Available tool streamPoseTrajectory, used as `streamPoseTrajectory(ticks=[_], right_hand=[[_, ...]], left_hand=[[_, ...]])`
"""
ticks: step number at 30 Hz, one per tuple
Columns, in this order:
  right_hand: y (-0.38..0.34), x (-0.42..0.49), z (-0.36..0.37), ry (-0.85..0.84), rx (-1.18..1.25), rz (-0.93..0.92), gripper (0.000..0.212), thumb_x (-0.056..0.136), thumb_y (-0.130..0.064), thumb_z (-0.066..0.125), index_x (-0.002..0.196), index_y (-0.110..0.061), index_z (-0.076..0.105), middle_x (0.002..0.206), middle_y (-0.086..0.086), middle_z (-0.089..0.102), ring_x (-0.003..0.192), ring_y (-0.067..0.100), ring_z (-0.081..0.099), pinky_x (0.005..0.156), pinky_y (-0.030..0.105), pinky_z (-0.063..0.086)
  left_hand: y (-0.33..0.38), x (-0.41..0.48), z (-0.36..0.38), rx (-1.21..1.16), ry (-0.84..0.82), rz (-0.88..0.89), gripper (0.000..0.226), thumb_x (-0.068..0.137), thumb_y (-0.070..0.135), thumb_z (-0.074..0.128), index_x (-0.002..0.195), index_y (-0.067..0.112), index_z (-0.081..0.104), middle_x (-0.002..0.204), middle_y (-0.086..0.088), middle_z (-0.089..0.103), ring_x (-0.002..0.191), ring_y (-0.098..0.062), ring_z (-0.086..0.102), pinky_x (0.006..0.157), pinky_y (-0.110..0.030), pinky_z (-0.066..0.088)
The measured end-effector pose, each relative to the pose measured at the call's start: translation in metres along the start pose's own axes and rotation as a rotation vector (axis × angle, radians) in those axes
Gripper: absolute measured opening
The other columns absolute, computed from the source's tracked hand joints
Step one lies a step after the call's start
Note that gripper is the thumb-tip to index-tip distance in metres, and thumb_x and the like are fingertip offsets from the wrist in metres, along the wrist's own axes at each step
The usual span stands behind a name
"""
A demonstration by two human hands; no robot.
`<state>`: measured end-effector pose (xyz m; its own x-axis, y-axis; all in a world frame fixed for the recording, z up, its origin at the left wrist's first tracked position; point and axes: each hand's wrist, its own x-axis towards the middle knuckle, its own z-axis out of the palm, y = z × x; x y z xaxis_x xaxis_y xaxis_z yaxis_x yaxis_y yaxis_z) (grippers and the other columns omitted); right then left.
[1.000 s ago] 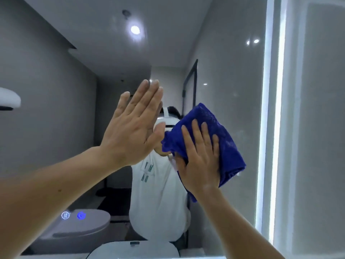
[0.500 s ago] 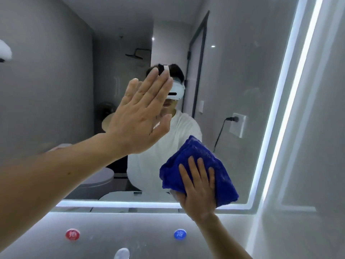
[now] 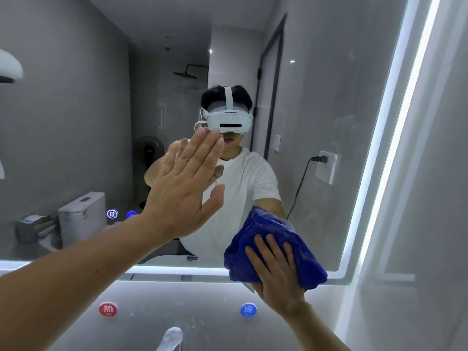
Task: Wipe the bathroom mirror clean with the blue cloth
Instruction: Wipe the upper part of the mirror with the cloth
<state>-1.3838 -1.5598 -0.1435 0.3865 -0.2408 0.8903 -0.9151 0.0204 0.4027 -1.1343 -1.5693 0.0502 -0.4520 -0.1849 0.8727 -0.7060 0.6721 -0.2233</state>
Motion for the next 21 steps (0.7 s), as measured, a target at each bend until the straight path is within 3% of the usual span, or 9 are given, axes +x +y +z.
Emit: streamPoseTrajectory(ticks=[4, 8, 10, 14, 18, 21], right_hand=[[0.012, 0.011, 0.000, -0.018, -0.025, -0.092, 0.058, 0.101, -0.038, 0.047, 0.152, -0.023, 0.025, 0.157, 0.001, 0.029, 0.147, 0.026, 0.020, 0.119, 0.047, 0.017], [0.045, 0.087, -0.027, 0.031, 0.027, -0.156, 0.049, 0.102, -0.040, 0.042, 0.146, -0.020, 0.036, 0.151, 0.004, 0.038, 0.143, 0.026, 0.027, 0.118, 0.047, 0.017], [0.065, 0.143, -0.040, 0.115, 0.038, -0.079, 0.049, 0.101, -0.043, 0.038, 0.141, -0.016, 0.040, 0.147, 0.008, 0.045, 0.140, 0.028, 0.032, 0.117, 0.048, 0.015], [0.084, 0.211, -0.045, 0.276, 0.079, 0.250, 0.053, 0.101, -0.047, 0.034, 0.141, -0.013, 0.043, 0.148, 0.009, 0.045, 0.140, 0.029, 0.034, 0.118, 0.043, 0.010], [0.061, 0.180, -0.033, 0.324, 0.107, 0.369, 0.053, 0.102, -0.049, 0.035, 0.142, -0.013, 0.035, 0.148, 0.011, 0.044, 0.141, 0.029, 0.032, 0.120, 0.043, 0.011], [0.033, 0.118, -0.018, 0.265, 0.099, 0.310, 0.057, 0.099, -0.050, 0.045, 0.142, -0.012, 0.037, 0.147, 0.011, 0.044, 0.140, 0.030, 0.034, 0.119, 0.047, 0.016]], left_hand=[[-0.005, 0.001, 0.001, 0.023, -0.002, 0.009, 0.066, 0.100, 0.042, 0.025, 0.157, 0.009, 0.017, 0.165, -0.007, 0.010, 0.153, -0.019, 0.001, 0.124, -0.043, -0.003], [-0.007, 0.016, 0.003, 0.039, 0.024, -0.001, 0.066, 0.101, 0.041, 0.024, 0.157, 0.010, 0.012, 0.166, -0.007, 0.005, 0.153, -0.019, -0.003, 0.123, -0.047, 0.000], [-0.005, 0.023, 0.006, 0.035, 0.045, -0.009, 0.066, 0.101, 0.040, 0.025, 0.158, 0.012, 0.007, 0.166, -0.005, 0.001, 0.153, -0.019, -0.005, 0.123, -0.044, -0.003], [-0.001, 0.030, 0.013, 0.067, 0.074, -0.049, 0.066, 0.102, 0.040, 0.027, 0.158, 0.013, 0.004, 0.166, -0.004, -0.002, 0.153, -0.020, -0.006, 0.123, -0.043, -0.005], [0.005, 0.030, 0.019, 0.055, 0.100, -0.032, 0.065, 0.102, 0.039, 0.027, 0.158, 0.010, 0.008, 0.166, -0.008, 0.005, 0.153, -0.024, 0.000, 0.123, -0.044, -0.002], [0.014, 0.024, 0.025, 0.013, 0.102, -0.005, 0.065, 0.100, 0.036, 0.028, 0.156, 0.006, 0.013, 0.165, -0.012, 0.011, 0.153, -0.027, 0.005, 0.123, -0.044, 0.000]])
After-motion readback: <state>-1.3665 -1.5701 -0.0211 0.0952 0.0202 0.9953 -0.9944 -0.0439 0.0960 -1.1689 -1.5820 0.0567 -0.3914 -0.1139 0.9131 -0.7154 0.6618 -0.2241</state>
